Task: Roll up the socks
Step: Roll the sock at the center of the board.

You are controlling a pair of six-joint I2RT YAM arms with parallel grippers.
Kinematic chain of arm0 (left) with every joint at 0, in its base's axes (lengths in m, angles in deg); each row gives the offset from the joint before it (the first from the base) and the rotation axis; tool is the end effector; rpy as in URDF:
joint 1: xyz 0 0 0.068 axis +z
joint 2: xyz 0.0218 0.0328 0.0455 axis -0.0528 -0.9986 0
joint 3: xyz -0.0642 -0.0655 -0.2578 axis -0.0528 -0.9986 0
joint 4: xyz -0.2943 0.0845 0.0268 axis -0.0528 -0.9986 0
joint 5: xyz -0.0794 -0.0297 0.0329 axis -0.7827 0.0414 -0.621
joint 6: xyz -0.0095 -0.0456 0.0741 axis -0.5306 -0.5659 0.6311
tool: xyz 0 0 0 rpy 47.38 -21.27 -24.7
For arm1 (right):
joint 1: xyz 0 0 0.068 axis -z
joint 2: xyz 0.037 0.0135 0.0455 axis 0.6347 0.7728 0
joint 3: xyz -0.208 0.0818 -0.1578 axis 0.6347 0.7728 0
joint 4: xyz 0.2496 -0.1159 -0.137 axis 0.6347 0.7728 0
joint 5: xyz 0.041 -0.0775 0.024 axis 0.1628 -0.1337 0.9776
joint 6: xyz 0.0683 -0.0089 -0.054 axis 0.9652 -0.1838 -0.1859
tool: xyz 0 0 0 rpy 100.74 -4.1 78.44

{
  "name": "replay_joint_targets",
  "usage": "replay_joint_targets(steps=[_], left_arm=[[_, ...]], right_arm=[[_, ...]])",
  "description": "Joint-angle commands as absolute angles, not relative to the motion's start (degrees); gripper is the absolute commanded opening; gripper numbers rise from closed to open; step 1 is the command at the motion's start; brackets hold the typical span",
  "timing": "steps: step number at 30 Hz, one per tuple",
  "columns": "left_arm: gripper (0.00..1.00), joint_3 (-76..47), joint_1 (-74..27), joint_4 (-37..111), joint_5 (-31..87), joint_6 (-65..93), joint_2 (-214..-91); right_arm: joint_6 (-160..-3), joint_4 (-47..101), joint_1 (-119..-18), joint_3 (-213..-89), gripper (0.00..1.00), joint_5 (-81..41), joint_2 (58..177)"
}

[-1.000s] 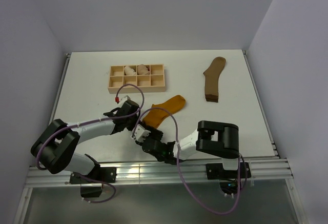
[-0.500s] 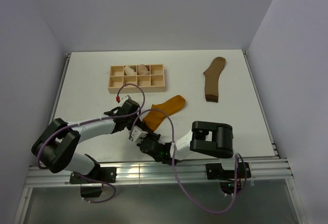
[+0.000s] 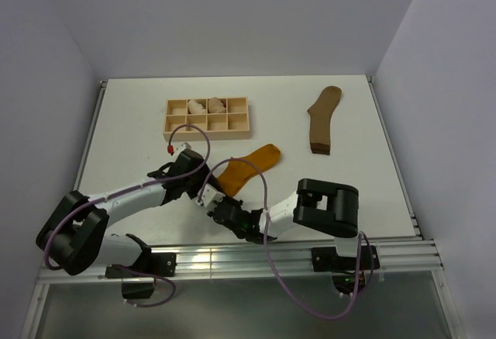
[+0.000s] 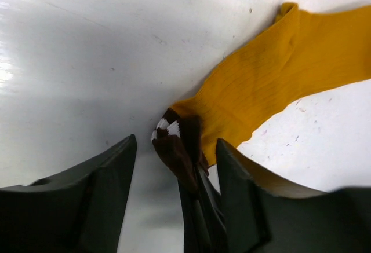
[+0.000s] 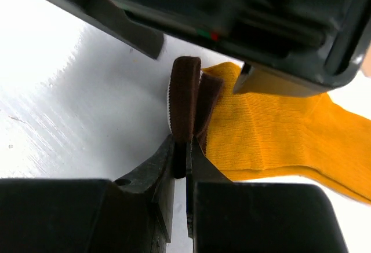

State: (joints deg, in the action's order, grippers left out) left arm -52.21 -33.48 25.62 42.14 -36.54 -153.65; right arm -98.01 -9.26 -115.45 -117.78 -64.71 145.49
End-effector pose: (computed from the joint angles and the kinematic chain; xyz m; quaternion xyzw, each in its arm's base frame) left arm 0.2540 -0.1782 0.0982 -0.2230 0.9173 -0.2159 0.2494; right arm 0.1402 0.3725 0.0495 -0.4466 0.7105 0.0292 0.5430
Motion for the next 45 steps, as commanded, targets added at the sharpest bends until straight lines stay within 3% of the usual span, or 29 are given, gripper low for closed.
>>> replay_joint_targets(steps=[1,8,16,22,34,45], left_arm=[[0.64,-54.1,-32.3,26.7,42.8,-38.0,-149.8],[0.77,-58.4,-28.9,27.0,44.8,-40.4,-142.2],[0.76,-63.9,-28.3,30.4,46.0,-38.8,-132.2],[0.74,-65.9,-28.3,34.3,43.3,-37.5,-131.6],[0.7,-65.6,-29.0,41.8,38.9,-37.5,-140.6],[0.66,-65.8,-31.9,41.6,40.1,-38.9,-143.5]], right_arm=[[-91.2,-3.2,-112.9,-116.3,0.0,-56.0,143.8],[-83.9,-0.1,-106.0,-116.0,0.0,-42.3,141.5],[-74.9,5.6,-93.8,-119.6,0.0,-17.5,141.6],[-67.4,3.1,-87.4,-119.7,0.0,-3.4,143.0],[-43.7,-20.4,-80.6,-113.0,0.0,12.0,149.3],[-24.9,-44.6,-80.4,-108.5,0.0,11.3,156.9]])
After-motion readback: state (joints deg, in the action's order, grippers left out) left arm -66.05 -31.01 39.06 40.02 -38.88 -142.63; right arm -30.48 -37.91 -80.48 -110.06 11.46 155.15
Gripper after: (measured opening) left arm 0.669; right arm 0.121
